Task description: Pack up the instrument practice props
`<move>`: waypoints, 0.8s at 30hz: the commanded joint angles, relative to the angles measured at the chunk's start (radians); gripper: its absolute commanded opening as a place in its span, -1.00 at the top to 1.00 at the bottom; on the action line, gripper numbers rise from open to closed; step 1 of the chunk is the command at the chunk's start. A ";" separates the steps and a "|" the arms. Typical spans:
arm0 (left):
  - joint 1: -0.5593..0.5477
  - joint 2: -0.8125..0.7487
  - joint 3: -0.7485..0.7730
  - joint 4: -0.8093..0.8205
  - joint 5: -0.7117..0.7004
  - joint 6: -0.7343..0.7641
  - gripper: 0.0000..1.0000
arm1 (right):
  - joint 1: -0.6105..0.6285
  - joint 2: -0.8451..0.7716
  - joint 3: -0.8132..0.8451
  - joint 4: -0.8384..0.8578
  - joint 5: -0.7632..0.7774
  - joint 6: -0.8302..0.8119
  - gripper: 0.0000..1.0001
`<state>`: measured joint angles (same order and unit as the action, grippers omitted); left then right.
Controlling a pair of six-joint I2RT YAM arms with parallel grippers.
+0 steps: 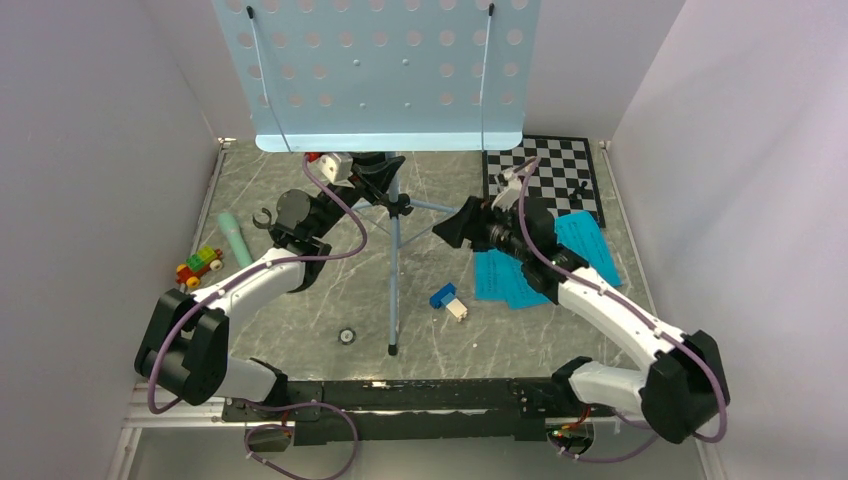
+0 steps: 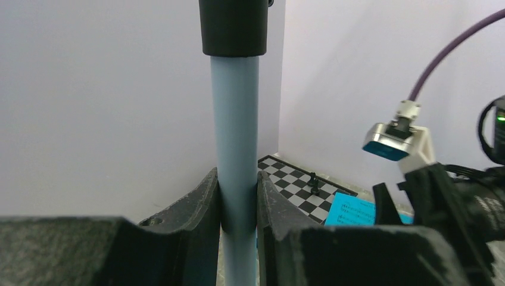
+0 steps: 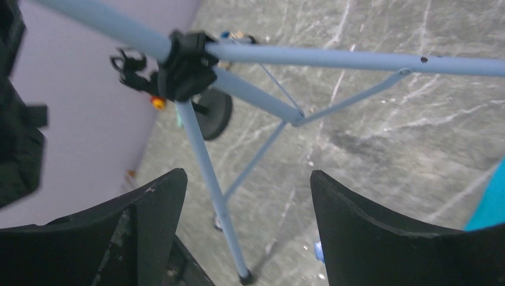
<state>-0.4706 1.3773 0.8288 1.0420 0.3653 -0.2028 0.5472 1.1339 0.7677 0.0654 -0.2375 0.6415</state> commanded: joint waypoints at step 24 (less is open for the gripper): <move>-0.006 -0.034 0.023 -0.062 0.045 0.041 1.00 | -0.066 0.512 0.297 0.457 -0.467 0.451 0.05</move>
<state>-0.4732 1.3693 0.8291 1.0241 0.3634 -0.1963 0.4732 1.6245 1.0019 0.4389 -0.6697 1.0637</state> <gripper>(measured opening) 0.266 0.499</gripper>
